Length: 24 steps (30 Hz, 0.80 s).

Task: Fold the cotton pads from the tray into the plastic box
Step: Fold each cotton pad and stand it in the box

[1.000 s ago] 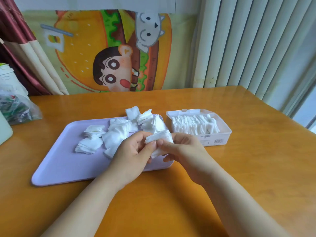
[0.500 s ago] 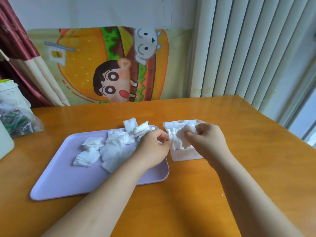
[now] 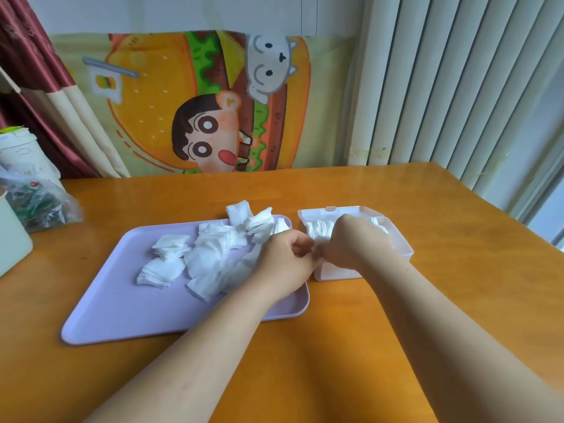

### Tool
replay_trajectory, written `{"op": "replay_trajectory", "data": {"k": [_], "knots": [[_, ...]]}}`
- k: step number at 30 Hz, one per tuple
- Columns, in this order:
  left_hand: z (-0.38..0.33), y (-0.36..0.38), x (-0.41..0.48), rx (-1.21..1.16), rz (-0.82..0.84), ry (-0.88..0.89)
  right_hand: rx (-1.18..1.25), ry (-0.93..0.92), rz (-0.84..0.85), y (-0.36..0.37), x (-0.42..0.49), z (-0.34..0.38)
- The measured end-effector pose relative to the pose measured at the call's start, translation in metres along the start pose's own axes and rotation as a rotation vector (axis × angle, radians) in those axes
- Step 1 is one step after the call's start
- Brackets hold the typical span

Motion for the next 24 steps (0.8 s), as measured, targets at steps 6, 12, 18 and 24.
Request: {"op": "replay_trajectory", "data": {"k": [6,12,18,24], "knots": [[-0.001,0.0,-0.009,-0.024,0.022,0.004,0.011,-0.036,0.11,0.016,0.008,0.007],[0.001,-0.038,-0.034,0.118,0.009,0.067,0.042,-0.095,-0.166,0.005,-0.017,0.013],[0.025,-0.126,-0.068,0.452,-0.197,-0.032,0.306,-0.428,-0.285,0.026,-0.046,0.066],[0.046,-0.134,-0.086,0.539,-0.101,-0.035,0.205,-0.52,-0.052,0.076,-0.053,0.092]]}}
Point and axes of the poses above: each hand's wrist, its own x-axis towards the middle knuckle, its own y-axis out of the palm, z = x × y, the point moved 4 cm from there along x, towards the middle knuckle, and after that the axes turned 5 degrees about z, right-handed, at the moved point
